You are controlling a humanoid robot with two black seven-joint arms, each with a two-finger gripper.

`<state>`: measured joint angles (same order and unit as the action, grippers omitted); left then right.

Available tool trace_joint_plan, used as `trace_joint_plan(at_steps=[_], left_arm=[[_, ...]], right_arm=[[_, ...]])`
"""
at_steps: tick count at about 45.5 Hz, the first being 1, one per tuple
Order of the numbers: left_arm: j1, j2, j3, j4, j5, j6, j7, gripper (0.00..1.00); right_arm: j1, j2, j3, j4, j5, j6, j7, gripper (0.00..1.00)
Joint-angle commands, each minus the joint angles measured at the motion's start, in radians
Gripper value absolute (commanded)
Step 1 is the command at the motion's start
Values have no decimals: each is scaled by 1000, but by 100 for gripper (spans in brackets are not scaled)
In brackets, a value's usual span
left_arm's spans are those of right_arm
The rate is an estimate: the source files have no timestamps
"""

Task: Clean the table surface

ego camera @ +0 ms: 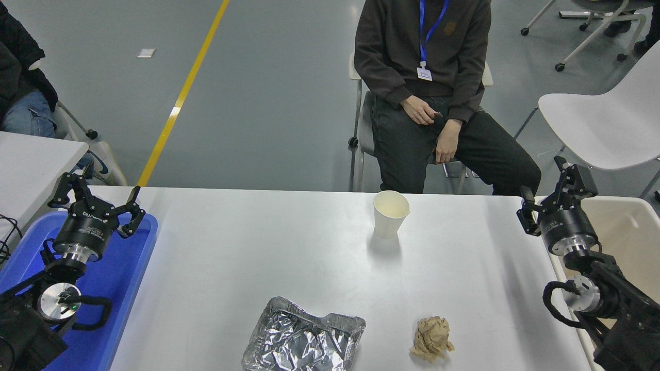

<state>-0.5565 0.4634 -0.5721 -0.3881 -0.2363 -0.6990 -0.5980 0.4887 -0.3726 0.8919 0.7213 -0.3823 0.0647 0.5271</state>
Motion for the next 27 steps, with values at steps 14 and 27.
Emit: trace_joint_plan(at_steps=[14,27], left_arm=[[0,0,0,0,0,-1,0,100],[0,0,-2,0,0,-1,0,100]], right_arm=[[44,-190,-182,256,-133,-17,-111,97],[47,-241,-183,392,-349,-14,-249,97]])
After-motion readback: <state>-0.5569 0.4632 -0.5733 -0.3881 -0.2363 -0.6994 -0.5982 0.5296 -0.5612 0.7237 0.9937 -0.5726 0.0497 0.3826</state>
